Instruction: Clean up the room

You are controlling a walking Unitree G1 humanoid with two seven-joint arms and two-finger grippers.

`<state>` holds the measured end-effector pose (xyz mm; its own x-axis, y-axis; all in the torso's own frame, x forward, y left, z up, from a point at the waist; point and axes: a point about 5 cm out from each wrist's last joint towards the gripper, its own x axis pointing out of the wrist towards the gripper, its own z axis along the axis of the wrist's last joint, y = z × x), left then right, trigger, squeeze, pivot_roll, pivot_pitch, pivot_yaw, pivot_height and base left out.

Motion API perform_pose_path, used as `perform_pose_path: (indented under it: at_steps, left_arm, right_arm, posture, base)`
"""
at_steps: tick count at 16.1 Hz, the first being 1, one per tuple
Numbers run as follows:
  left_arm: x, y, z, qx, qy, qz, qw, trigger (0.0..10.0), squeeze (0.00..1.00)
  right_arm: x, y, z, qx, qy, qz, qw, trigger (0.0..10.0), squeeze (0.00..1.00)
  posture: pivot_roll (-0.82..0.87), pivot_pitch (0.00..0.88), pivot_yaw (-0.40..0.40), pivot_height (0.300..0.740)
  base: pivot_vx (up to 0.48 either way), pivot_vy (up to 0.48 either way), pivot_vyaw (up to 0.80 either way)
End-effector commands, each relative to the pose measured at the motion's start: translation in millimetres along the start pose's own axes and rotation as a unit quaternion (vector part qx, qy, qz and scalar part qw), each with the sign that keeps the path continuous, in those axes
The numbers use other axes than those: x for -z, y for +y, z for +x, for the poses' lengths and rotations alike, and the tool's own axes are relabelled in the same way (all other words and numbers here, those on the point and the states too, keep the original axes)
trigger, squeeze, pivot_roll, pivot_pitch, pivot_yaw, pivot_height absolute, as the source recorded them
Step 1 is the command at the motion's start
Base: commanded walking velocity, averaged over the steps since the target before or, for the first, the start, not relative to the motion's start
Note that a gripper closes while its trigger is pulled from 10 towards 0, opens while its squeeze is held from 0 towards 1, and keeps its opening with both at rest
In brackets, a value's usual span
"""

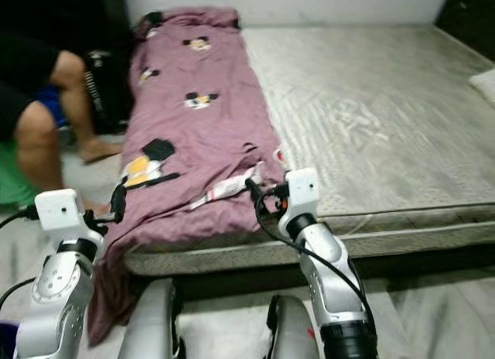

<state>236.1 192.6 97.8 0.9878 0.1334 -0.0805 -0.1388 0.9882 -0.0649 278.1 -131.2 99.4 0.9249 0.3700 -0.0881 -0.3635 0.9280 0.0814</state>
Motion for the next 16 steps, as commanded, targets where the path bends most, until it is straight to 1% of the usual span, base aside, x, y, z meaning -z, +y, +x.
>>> perform_pose_path:
  at_steps: [1, 2, 5, 7, 9, 11, 13, 15, 16]
  left_arm:
    - [-5.8, -1.3, 0.8, 0.001, -0.011, 0.002, 1.0, 10.0, 0.0]
    - [-6.1, -1.3, 1.5, 0.0, -0.011, 0.001, 1.0, 10.0, 0.0]
    - [-9.0, -2.1, 5.0, -0.006, -0.014, -0.005, 1.0, 10.0, 0.0]
    - [-9.4, -1.0, 4.2, -0.017, -0.015, -0.006, 1.0, 10.0, 0.0]
    - [-9.8, -0.1, 0.0, -0.023, -0.014, -0.008, 1.0, 10.0, 0.0]
    - [-9.7, 0.0, -4.4, -0.028, -0.01, -0.009, 1.0, 10.0, 0.0]
    - [-12.2, 2.3, -11.8, -0.047, -0.015, -0.001, 0.999, 10.0, 0.0]
    - [-17.0, 3.1, -20.0, -0.054, -0.036, 0.011, 0.998, 10.0, 0.0]
    - [-18.7, 3.7, -25.3, -0.062, -0.039, 0.02, 0.997, 10.0, 0.0]
  right_arm:
    - [-3.7, 3.2, 4.0, -0.014, -0.003, 0.0, 1.0, 10.0, 0.0]
    - [-3.0, 3.3, 4.6, -0.015, 0.001, 0.001, 1.0, 10.0, 0.0]
    - [-0.6, 5.2, 5.9, -0.032, 0.014, 0.001, 0.999, 10.0, 0.0]
    - [0.2, 4.6, 6.3, -0.035, 0.017, -0.003, 0.999, 10.0, 0.0]
    - [-1.1, 0.3, 11.1, -0.023, 0.016, -0.013, 1.0, 10.0, 0.0]
    - [-0.3, 1.7, 14.5, -0.023, 0.017, -0.013, 1.0, 10.0, 0.0]
    - [-0.3, 6.6, 15.4, -0.024, 0.017, -0.002, 1.0, 10.0, 0.0]
    - [-6.3, 8.4, 20.7, -0.008, -0.003, 0.011, 1.0, 10.0, 0.0]
    - [-10.0, 7.9, 26.6, 0.007, -0.019, 0.017, 1.0, 10.0, 0.0]
  posture:
    - [0.0, 0.0, -0.007, 0.575]
    - [0.0, 0.0, -0.008, 0.565]
    - [-0.01, 0.005, -0.004, 0.565]
    - [-0.01, 0.01, -0.005, 0.565]
    - [0.0, 0.027, -0.008, 0.565]
    - [0.02, 0.048, -0.012, 0.565]
    - [0.03, 0.086, -0.017, 0.565]
    - [0.04, 0.102, -0.018, 0.565]
    - [0.06, 0.111, -0.018, 0.565]
  base:
    - [0.0, 0.0, 0.0]
    - [0.0, 0.0, 0.0]
    - [0.0, 0.0, 0.0]
    - [0.0, 0.0, 0.0]
    - [0.0, 0.0, 0.0]
    - [0.0, 0.0, 0.0]
    - [0.0, 0.0, 0.0]
    - [0.0, 0.0, 0.0]
    - [0.0, 0.0, 0.0]
